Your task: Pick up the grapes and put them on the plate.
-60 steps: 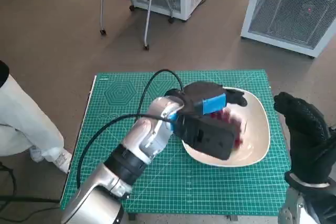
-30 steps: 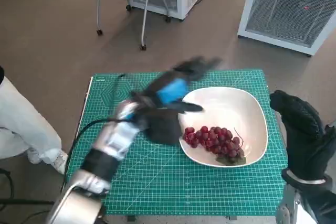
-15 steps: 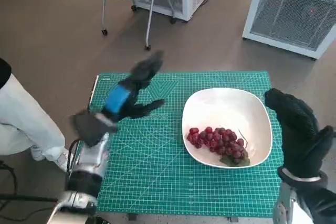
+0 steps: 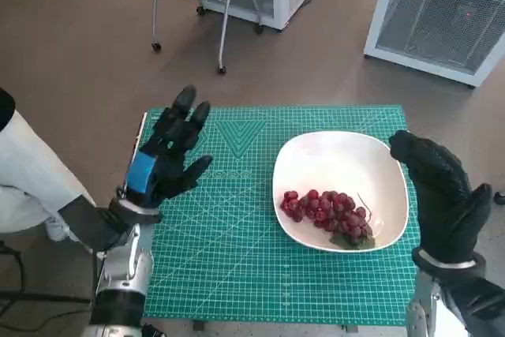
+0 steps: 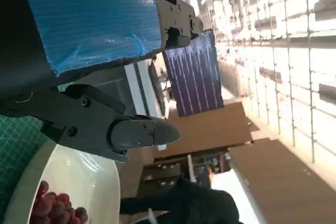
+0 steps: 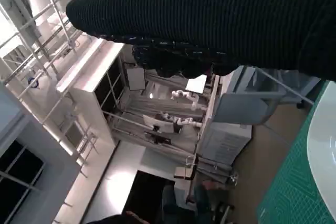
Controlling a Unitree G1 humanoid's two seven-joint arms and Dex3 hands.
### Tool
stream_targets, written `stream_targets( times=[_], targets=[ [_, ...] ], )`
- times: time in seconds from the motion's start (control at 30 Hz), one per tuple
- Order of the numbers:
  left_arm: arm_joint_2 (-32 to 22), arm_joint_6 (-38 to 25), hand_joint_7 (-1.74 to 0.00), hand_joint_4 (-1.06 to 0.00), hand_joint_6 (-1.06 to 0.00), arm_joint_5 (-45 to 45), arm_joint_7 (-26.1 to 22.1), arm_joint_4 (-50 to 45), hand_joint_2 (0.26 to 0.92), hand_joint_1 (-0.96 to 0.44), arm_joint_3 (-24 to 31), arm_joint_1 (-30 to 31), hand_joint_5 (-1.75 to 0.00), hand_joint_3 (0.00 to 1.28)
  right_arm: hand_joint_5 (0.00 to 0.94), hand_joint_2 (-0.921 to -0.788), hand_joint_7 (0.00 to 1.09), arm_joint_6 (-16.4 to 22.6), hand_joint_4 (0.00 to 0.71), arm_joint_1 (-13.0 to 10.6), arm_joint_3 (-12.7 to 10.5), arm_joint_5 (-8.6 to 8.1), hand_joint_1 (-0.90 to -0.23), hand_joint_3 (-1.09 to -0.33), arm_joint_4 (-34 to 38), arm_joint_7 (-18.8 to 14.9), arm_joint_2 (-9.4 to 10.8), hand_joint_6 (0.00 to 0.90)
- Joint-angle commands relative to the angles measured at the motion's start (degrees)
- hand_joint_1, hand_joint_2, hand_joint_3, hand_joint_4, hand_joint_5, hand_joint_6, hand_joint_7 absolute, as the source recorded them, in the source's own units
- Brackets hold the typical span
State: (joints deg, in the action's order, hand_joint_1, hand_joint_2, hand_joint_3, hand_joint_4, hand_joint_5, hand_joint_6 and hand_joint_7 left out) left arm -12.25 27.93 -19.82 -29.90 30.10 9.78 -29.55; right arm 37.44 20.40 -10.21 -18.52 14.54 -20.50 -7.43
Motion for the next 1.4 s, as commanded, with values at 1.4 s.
stream_targets(
  times=[1.4],
  targets=[
    [2.8,-6.4,-0.01,-0.13,-0.15,-2.8,-3.5,-7.5,0.921,-0.09,1.0,5.1,0.00,0.24,0.003,-0.921,0.60,-0.3,0.466,0.3,-0.2,-0.01,-0.507,-0.555,2.2,-1.2,-0.8,0.160]
  ],
)
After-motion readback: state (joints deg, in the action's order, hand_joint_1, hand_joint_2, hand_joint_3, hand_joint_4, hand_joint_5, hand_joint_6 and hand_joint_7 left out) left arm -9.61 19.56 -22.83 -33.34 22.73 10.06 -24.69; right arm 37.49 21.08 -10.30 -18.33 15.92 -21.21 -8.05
